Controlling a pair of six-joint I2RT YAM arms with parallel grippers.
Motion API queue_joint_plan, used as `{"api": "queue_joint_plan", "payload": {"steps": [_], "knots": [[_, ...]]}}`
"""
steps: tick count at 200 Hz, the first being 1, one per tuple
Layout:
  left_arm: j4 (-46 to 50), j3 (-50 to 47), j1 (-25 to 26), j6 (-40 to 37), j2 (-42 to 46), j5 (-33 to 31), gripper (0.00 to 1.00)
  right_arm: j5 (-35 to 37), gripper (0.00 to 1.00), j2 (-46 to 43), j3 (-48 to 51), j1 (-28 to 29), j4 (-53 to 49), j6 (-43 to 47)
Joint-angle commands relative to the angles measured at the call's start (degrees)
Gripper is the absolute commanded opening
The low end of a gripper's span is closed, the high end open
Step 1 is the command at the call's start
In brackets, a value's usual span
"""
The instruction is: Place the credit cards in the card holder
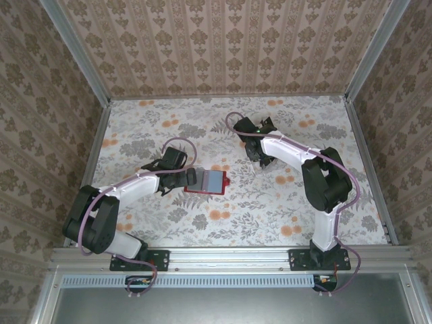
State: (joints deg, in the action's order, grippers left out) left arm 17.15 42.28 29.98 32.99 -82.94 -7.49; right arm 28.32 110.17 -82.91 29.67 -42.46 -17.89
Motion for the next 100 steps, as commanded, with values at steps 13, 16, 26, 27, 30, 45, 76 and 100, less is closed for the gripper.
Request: {"api": "queue_joint_plan", "payload": {"steps": [13, 16, 26, 27, 30, 45, 76, 100], "knots": [[0.0, -0.5, 0.3, 0.2, -0.3, -0.5, 1.00, 1.9, 0.37, -1.3, -0.3, 0.0, -1.0, 0.9], [-0.1, -0.5, 0.3, 0.2, -0.3, -0.6, 1.00, 2.0, 0.37, -1.5, -0.3, 0.0, -0.9, 0.9], [-0.1, -0.5, 0.3, 0.2, -0.3, -0.5, 1.00, 2.2, 0.37, -2.1, -0.2, 0.0, -0.9, 1.1], [-0.1, -0.5, 0.3, 0.2, -0.3, -0.5, 1.00, 2.2, 0.37, -2.2, -0.2, 0.0, -0.9, 1.1], [-0.1, -0.5, 0.3, 0.2, -0.4, -0.5, 1.00, 2.3, 0.37, -2.3, -0.1, 0.0, -0.9, 1.1], [-0.2, -0.4, 0.3, 0.3, -0.5, -0.3, 1.00, 2.8, 0.37, -2.7, -0.2, 0.0, -1.0, 1.4], [-0.4, -0.4, 0.3, 0.5, -0.6, -0.3, 1.00, 3.0, 0.37, -1.2, -0.5, 0.0, -1.4, 1.7], [-0.2, -0.5, 0.3, 0.4, -0.4, -0.5, 1.00, 2.4, 0.37, -0.1, -0.2, 0.0, -1.1, 1.4]]}}
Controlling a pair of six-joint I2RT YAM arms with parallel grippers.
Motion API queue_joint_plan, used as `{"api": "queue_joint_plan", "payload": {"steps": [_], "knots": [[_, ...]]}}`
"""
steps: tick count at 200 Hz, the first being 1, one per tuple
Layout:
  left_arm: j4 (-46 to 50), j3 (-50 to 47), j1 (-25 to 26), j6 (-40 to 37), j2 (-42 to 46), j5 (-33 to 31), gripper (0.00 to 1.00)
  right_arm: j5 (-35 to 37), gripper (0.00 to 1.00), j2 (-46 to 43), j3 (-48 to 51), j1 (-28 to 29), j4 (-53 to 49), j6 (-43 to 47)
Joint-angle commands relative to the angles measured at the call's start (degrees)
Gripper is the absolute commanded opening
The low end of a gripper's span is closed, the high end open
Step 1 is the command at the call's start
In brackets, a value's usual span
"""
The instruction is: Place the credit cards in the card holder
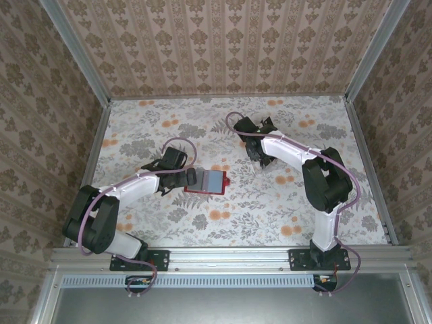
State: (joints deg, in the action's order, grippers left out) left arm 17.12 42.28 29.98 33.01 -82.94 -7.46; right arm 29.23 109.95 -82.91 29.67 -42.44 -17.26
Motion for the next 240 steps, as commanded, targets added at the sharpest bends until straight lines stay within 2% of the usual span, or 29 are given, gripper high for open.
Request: {"api": "queue_joint_plan", "payload": {"steps": [1, 57, 240], "knots": [[-0.2, -0.5, 0.3, 0.4, -0.5, -0.5, 1.00, 1.4, 0.37, 0.1, -0.2, 0.0, -1.1, 0.7], [-0.6, -0.5, 0.3, 0.5, -0.6, -0.6, 1.00, -2.5, 0.35, 0.4, 0.3, 0.0, -0.4, 0.3], [-0.4, -0.5, 0.3, 0.3, -0.5, -0.5, 1.00, -5.5, 0.26, -1.2, -1.0, -0.1, -0.3, -0.9]]}}
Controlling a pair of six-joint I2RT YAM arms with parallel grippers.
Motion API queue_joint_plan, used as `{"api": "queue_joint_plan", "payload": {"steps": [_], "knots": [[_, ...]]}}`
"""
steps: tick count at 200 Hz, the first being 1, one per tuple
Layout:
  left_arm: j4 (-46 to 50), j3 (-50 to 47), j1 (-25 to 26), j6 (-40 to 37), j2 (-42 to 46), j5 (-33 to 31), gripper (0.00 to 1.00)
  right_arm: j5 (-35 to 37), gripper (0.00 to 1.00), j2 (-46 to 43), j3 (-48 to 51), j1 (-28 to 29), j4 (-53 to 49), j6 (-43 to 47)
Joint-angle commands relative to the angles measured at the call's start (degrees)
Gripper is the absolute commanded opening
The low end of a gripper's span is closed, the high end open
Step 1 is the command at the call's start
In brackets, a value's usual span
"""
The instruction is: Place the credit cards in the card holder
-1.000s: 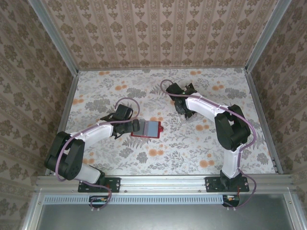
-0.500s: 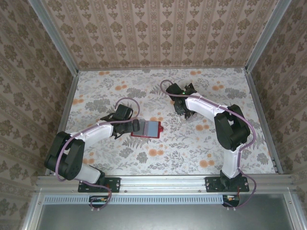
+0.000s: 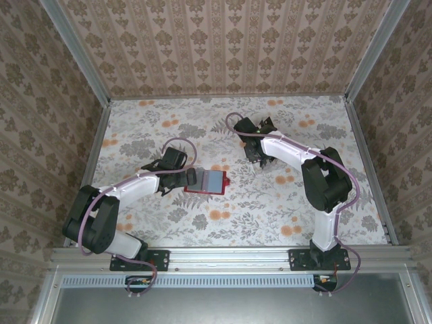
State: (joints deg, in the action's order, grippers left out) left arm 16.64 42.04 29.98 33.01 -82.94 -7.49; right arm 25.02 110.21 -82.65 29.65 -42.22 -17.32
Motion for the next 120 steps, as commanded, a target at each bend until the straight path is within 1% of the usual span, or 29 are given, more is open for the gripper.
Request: {"api": "queue_joint_plan", "payload": {"steps": [1, 60, 120], "knots": [[0.0, -0.3, 0.3, 0.3, -0.5, -0.6, 1.00, -1.3, 0.26, -1.5, -1.3, -0.1, -0.5, -0.9], [-0.1, -0.4, 0.3, 0.2, -0.5, -0.5, 1.00, -2.6, 0.22, -1.1, -1.8, -0.7, -0.3, -1.0], [-0.1, -0.6, 0.3, 0.2, -0.5, -0.6, 1.00, -4.8, 0.12, -1.4, -1.4, -1.4, 0.2, -1.0]]}}
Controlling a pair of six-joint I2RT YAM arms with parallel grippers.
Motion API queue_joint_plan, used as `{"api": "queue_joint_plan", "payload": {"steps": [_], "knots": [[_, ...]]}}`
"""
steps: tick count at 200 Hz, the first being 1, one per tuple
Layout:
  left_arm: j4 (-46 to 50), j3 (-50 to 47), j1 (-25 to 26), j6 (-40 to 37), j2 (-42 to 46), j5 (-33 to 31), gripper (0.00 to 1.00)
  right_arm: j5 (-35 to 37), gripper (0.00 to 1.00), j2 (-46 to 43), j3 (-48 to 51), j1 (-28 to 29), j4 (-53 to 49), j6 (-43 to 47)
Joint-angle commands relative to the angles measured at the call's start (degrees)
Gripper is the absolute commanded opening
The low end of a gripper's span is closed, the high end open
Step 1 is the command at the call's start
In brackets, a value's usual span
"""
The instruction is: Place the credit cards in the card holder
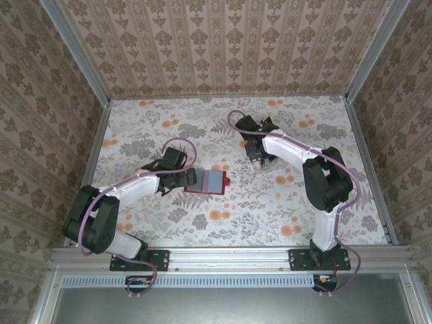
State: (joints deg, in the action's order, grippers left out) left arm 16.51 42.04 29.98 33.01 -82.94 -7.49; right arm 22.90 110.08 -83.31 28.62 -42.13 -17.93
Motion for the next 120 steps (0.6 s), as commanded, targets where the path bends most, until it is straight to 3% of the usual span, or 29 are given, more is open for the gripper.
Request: {"api": "queue_joint_plan", "payload": {"steps": [1, 70, 120], "knots": [[0.1, -0.6, 0.3, 0.2, -0.5, -0.6, 1.00, -2.7, 0.12, -1.3, -0.7, -0.4, 0.1, -0.4], [0.6, -0.1, 0.3, 0.1, -0.5, -0.6, 1.00, -5.6, 0.00, -2.2, -0.8, -0.8, 0.3, 0.8], [1.3, 0.4, 0.3, -0.1, -0.1, -1.4, 1.00, -8.4, 0.00, -7.0, -1.4, -0.9, 0.6, 0.3]]}}
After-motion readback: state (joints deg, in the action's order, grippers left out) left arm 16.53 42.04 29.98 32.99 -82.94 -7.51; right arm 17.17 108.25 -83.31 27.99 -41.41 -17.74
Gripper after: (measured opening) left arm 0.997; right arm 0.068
